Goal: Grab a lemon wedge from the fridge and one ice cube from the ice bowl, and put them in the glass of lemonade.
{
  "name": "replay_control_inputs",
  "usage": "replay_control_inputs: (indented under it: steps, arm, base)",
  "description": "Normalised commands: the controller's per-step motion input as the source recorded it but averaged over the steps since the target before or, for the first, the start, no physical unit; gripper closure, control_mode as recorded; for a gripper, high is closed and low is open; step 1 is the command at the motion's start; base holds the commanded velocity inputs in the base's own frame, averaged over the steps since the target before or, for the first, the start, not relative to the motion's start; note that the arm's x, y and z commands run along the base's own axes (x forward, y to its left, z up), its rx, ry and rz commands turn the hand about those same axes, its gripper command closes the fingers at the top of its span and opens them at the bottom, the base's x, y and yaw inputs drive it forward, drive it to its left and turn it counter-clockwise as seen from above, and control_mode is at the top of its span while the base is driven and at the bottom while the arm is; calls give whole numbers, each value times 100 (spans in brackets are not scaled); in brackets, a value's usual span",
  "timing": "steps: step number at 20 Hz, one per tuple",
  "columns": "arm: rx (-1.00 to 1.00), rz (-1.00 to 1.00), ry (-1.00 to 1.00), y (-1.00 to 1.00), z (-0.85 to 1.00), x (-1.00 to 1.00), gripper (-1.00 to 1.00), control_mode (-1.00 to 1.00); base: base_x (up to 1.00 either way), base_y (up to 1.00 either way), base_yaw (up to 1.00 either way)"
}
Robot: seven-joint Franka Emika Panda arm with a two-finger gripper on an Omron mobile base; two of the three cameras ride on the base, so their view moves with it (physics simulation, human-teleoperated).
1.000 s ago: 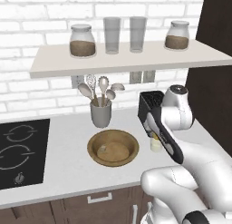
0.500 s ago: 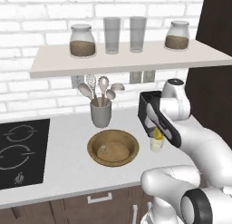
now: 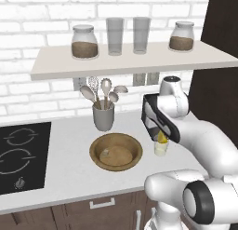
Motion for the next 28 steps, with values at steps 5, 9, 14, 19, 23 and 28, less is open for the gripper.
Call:
replay_control_inputs:
  steps: [5,9,14,19,23,28]
  arm:
    - [0,0,0,-2,0,7,100,-100]
    - [6,3,0,-18,-1,2,100,-100]
    - [6,4,0,-8,-1,5,100,-100]
    - [1,3,0,-4,-3,32,100,-100]
    - [0,0,0,0,0,3,100,-100]
    - [0,0,0,0,-10,-18,100,-100]
  base:
    - [0,0,0]
    - [0,0,0]
    - [0,0,0]
    - [0,0,0]
    - [0,0,0]
    - [0,0,0]
